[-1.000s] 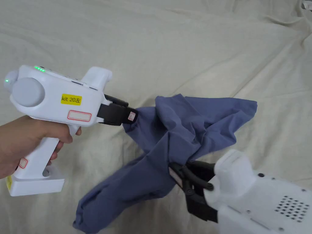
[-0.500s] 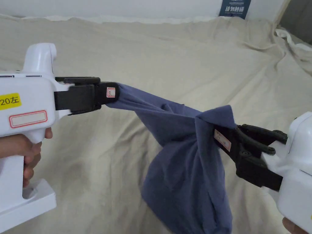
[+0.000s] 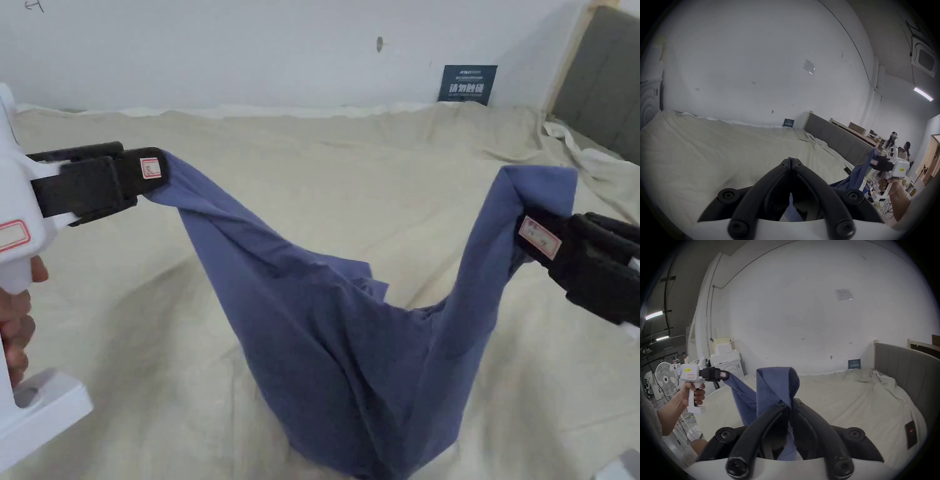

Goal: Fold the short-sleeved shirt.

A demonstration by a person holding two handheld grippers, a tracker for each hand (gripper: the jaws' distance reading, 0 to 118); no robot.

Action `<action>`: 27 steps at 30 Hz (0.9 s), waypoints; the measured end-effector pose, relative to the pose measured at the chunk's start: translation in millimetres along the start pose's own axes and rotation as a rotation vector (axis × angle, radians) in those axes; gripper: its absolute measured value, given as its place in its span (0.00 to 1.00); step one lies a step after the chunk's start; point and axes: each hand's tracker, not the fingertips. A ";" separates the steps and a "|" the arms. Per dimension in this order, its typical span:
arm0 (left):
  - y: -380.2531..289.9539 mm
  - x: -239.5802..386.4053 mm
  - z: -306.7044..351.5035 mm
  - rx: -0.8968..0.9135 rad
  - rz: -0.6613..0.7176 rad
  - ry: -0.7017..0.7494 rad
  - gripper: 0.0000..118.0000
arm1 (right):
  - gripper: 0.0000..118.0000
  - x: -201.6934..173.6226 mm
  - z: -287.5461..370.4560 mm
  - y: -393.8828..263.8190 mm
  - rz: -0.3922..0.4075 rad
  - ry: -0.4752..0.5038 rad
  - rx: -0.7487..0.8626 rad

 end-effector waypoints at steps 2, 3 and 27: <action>11.1 -2.5 17.1 0.039 0.032 0.013 0.00 | 0.04 1.1 3.6 14.0 0.025 -0.033 0.016; 17.7 -0.7 28.3 0.079 0.017 0.043 0.00 | 0.04 1.2 7.2 22.6 0.034 -0.046 0.030; 218.0 47.7 205.6 0.442 -0.200 0.305 0.00 | 0.04 8.9 83.3 242.0 0.042 -0.103 0.370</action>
